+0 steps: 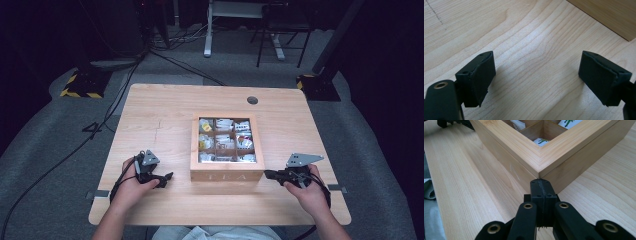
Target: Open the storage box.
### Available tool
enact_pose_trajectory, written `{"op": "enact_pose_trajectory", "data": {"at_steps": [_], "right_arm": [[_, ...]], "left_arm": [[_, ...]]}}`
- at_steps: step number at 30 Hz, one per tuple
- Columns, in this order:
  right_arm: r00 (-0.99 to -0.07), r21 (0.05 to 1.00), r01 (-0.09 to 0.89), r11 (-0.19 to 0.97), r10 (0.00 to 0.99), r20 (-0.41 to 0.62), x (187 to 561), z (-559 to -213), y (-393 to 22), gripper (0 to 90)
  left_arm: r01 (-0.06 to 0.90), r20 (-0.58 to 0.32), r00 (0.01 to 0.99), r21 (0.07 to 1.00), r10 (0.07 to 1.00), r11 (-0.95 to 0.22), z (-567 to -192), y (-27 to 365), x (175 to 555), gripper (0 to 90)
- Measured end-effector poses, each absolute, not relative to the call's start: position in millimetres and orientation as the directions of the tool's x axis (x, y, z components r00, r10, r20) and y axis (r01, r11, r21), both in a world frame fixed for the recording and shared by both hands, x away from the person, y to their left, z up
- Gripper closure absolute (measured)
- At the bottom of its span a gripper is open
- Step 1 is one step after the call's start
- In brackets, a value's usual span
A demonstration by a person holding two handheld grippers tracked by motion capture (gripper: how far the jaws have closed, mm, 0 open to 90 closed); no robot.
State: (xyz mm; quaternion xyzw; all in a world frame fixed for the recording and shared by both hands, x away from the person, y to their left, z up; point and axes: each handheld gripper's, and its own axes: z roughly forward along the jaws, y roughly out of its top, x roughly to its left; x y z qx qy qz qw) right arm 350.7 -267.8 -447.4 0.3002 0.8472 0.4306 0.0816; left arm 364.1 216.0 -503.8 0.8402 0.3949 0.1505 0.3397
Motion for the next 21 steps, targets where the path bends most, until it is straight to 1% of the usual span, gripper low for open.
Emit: {"op": "enact_pose_trajectory", "data": {"at_steps": [8,21], "right_arm": [[-0.801,0.78,0.438,0.446,0.588,0.114,349,-446,-267,90.0],[-0.792,0.811,0.433,0.393,0.595,0.134,347,-437,-270,90.0]], "left_arm": [[0.562,-0.016,0.643,0.69,0.766,-0.457,-504,216,364,14.6],[0.563,-0.018,0.643,0.69,0.766,-0.455,-504,216,364,14.6]]}}
